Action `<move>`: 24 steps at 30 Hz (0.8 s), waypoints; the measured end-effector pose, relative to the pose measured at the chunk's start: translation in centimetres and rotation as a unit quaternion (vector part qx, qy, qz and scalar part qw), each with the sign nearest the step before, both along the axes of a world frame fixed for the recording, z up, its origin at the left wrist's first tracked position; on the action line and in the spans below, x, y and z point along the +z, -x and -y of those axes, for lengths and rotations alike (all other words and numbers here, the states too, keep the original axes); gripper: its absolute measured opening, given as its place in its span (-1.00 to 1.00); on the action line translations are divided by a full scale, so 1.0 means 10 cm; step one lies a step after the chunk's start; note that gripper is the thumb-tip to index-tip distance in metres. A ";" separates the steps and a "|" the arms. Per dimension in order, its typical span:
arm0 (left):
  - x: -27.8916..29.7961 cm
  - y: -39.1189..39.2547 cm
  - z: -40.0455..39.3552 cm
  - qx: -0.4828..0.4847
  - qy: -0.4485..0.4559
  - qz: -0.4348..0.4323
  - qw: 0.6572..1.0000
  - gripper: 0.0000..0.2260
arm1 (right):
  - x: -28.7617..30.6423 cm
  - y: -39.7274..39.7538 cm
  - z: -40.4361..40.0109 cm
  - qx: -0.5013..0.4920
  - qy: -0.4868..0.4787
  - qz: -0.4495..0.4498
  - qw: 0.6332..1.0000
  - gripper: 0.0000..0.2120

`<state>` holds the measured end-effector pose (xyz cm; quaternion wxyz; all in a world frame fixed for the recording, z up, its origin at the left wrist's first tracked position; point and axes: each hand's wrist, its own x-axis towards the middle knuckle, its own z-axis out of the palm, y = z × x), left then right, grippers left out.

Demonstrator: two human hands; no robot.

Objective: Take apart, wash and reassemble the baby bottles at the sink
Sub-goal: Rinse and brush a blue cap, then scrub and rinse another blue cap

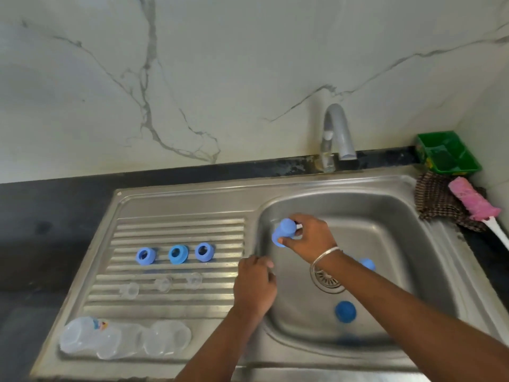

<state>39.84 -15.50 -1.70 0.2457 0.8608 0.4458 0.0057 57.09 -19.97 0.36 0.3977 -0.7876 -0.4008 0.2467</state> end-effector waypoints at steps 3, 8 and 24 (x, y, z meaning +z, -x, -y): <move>-0.07 0.17 -0.18 -0.016 0.036 0.030 0.999 -0.62 | 0.16 0.21 -0.58 0.089 -0.011 0.017 0.996 -0.63; -0.13 0.24 -0.27 -0.018 0.064 0.098 0.993 -0.66 | 0.12 0.51 -1.32 0.209 -0.012 0.059 0.976 -0.62; -0.29 0.28 -0.30 -0.026 0.046 0.163 0.985 -0.69 | -0.09 0.83 -1.81 0.258 0.049 0.117 0.958 -0.52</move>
